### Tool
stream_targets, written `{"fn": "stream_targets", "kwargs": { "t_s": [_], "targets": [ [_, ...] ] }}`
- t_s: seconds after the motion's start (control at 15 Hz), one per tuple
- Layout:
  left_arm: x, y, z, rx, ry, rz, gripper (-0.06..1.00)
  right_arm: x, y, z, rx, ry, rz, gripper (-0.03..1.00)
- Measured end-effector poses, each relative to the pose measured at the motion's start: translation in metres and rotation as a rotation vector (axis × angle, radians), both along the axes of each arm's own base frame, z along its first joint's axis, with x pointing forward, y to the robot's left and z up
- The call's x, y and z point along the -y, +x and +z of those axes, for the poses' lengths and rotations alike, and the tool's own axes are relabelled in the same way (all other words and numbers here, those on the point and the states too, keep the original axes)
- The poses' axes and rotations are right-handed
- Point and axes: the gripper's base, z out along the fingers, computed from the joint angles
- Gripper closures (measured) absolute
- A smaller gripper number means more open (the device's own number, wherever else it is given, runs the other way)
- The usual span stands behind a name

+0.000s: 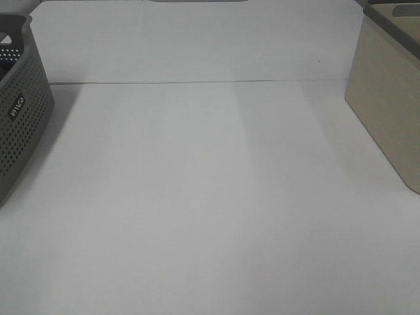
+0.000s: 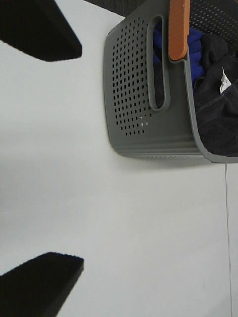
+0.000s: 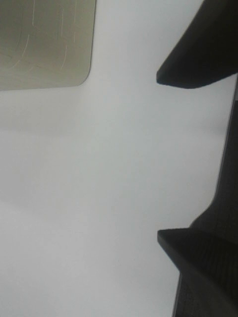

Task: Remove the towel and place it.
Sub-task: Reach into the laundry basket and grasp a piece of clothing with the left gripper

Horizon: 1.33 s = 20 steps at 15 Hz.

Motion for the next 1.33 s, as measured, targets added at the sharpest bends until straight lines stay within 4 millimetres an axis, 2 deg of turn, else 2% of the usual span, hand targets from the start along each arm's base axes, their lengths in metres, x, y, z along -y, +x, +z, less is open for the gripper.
{"fn": "stream_targets", "kwargs": {
  "t_s": [0.13,0.27,0.4,0.47,0.53,0.73,0.93,1.0,1.07,1.13,1.33],
  "targets": [
    [0.0,-0.001,0.002,-0.001,0.069,-0.041,-0.05,0.0,0.0,0.0,0.0,0.0,0.0,0.2],
    [0.0,-0.002,0.015,-0.018,0.194,-0.106,-0.05,0.0,0.0,0.0,0.0,0.0,0.0,0.2],
    [-0.002,0.012,0.044,-0.066,0.399,-0.198,-0.05,0.0,0.0,0.0,0.0,0.0,0.0,0.2],
    [-0.003,0.047,0.068,-0.174,0.628,-0.351,-0.05,0.0,0.0,0.0,0.0,0.0,0.0,0.2],
    [-0.003,0.057,0.072,-0.207,0.668,-0.388,-0.05,0.0,0.0,0.0,0.0,0.0,0.0,0.2],
    [-0.003,0.114,0.093,-0.331,0.929,-0.612,-0.04,0.0,0.0,0.0,0.0,0.0,0.0,0.2],
    [-0.01,0.18,0.108,-0.542,1.15,-0.658,-0.03,0.0,0.0,0.0,0.0,0.0,0.0,0.2],
    [-0.01,0.189,0.109,-0.561,1.166,-0.657,-0.03,0.0,0.0,0.0,0.0,0.0,0.0,0.2],
    [-0.007,0.233,0.11,-0.616,1.199,-0.675,-0.01,0.0,0.0,0.0,0.0,0.0,0.0,0.2],
    [-0.007,0.254,0.106,-0.645,1.218,-0.681,-0.01,0.0,0.0,0.0,0.0,0.0,0.0,0.2],
    [-0.009,0.303,0.084,-0.722,1.303,-0.698,-0.01,0.0,0.0,0.0,0.0,0.0,0.0,0.2]
  ]
}}
